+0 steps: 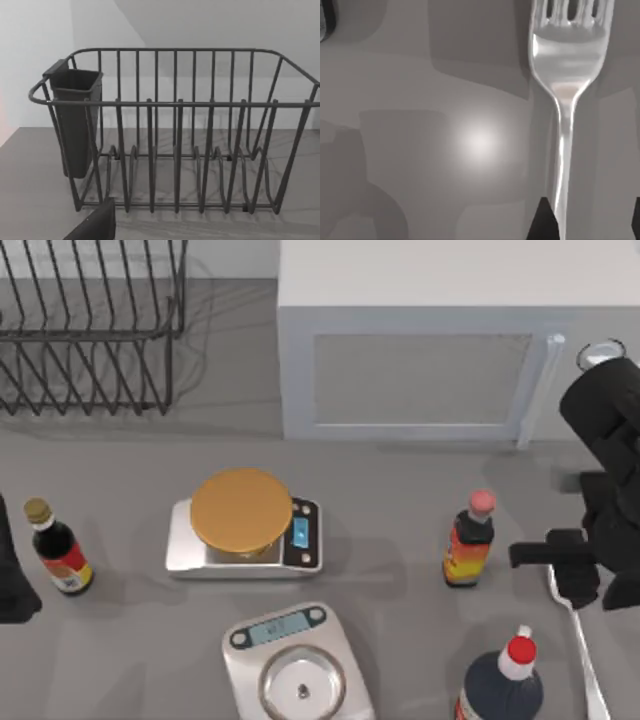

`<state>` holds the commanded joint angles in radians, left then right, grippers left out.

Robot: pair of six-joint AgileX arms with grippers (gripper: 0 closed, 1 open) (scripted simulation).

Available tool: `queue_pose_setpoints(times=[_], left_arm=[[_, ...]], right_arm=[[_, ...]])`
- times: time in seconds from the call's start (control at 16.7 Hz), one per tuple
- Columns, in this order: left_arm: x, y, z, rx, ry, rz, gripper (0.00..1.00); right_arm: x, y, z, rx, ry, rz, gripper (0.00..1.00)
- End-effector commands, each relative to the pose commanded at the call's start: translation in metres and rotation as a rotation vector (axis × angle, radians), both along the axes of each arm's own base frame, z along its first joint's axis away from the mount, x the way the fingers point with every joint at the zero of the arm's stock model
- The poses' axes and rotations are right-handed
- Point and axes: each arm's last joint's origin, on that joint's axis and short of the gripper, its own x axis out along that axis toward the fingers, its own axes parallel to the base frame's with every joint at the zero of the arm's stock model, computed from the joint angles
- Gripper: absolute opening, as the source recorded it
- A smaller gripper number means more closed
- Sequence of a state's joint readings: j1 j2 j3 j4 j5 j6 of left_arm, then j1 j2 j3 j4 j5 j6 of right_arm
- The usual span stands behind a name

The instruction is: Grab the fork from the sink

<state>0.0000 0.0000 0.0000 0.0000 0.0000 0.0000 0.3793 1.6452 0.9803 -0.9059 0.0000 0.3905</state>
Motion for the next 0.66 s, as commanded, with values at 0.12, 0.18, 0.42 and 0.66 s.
queue_pose_setpoints(times=[0.12,0.18,0.42,0.66], left_arm=[[0.0,0.0,0.0,0.0,0.0,0.0,1.0],[0.0,0.0,0.0,0.0,0.0,0.0,1.0],[0.0,0.0,0.0,0.0,0.0,0.0,1.0],[0.0,0.0,0.0,0.0,0.0,0.0,1.0]], right_arm=[[0.0,0.0,0.0,0.0,0.0,0.0,0.75],[0.0,0.0,0.0,0.0,0.0,0.0,0.83],[0.0,0.0,0.0,0.0,0.0,0.0,1.0],[0.0,0.0,0.0,0.0,0.0,0.0,1.0]])
